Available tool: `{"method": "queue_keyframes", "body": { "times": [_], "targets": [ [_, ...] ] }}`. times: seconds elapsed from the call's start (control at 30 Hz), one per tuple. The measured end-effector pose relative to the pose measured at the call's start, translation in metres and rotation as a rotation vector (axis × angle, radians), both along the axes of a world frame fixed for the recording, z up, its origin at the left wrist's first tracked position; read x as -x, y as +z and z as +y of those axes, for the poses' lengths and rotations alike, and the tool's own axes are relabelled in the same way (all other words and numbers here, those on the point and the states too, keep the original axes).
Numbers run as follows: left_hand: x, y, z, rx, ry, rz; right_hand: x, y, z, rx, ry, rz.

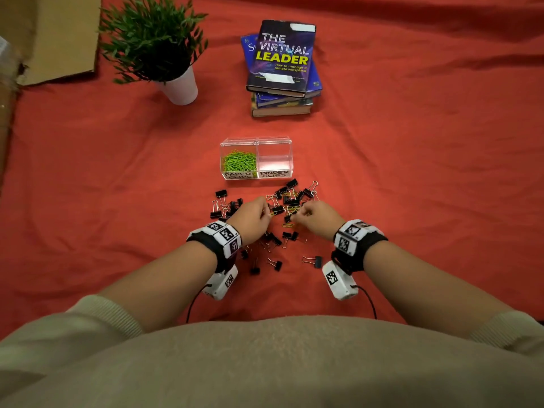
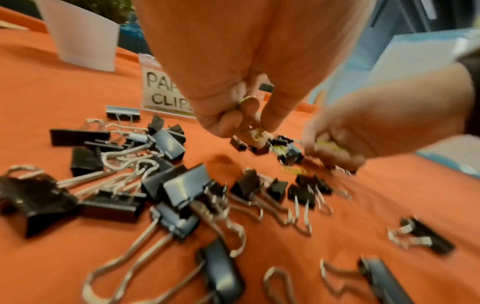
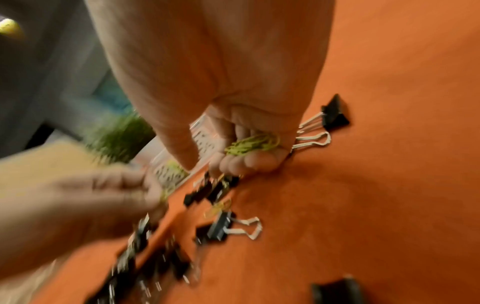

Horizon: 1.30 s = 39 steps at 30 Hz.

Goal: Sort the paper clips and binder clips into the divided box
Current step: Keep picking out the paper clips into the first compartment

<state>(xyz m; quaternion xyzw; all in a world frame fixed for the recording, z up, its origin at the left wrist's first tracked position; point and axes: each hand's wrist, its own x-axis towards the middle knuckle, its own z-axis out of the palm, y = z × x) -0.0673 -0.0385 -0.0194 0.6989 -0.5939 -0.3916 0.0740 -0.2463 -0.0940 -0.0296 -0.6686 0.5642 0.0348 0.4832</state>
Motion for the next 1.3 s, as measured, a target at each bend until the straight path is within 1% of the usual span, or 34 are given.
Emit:
{"method": "queue_keyframes", "body": {
  "times": [0.07,0.13,0.23,0.27,0.33,0.4,0.47,0.6,0.7,0.77,0.87,0.93,1.0,1.1,1.2,1.3],
  "targets": [
    [-0.004,0.003,-0.004,0.012,0.082,0.062,-0.005,-0.003,0.007,0.140,0.174,0.102],
    [-0.008,0.007,-0.010,0.037,0.166,0.112,-0.012,-0.006,0.012,0.213,0.286,0.155],
    [-0.018,0.015,-0.022,0.089,0.272,0.148,-0.021,-0.008,0.015,0.213,0.363,0.221],
    [-0.022,0.017,-0.028,0.114,0.288,0.133,-0.023,-0.008,0.015,0.205,0.383,0.249],
    [-0.031,0.024,-0.042,0.152,0.292,0.047,-0.028,-0.006,0.016,0.171,0.423,0.314],
    [-0.041,0.029,-0.059,0.174,0.267,-0.061,-0.029,-0.002,0.015,0.156,0.451,0.314],
    [-0.052,0.031,-0.075,0.172,0.218,-0.132,-0.029,0.004,0.012,0.097,0.411,0.268],
    [-0.071,0.024,-0.097,0.161,0.047,-0.223,-0.028,0.025,-0.009,0.010,0.202,0.109],
    [-0.074,0.023,-0.097,0.162,-0.022,-0.204,-0.042,0.053,-0.033,-0.052,0.146,0.045],
    [-0.075,0.023,-0.088,0.197,-0.010,-0.171,-0.061,0.067,-0.050,-0.043,0.125,-0.001],
    [-0.077,0.024,-0.065,0.310,0.105,-0.118,-0.100,0.074,-0.074,0.115,0.139,-0.012],
    [-0.077,0.019,-0.044,0.357,0.142,-0.111,-0.129,0.071,-0.083,0.222,0.182,0.046],
    [-0.074,0.008,-0.020,0.283,0.085,-0.113,-0.155,0.063,-0.085,0.291,0.236,0.115],
    [-0.072,-0.010,0.010,0.139,-0.061,-0.171,-0.179,0.049,-0.083,0.316,0.326,0.156],
    [-0.075,-0.018,0.022,0.084,-0.107,-0.167,-0.183,0.042,-0.078,0.306,0.342,0.121],
    [-0.078,-0.017,0.022,0.086,-0.192,-0.156,-0.167,0.046,-0.076,0.323,0.291,0.016]
  ]
}}
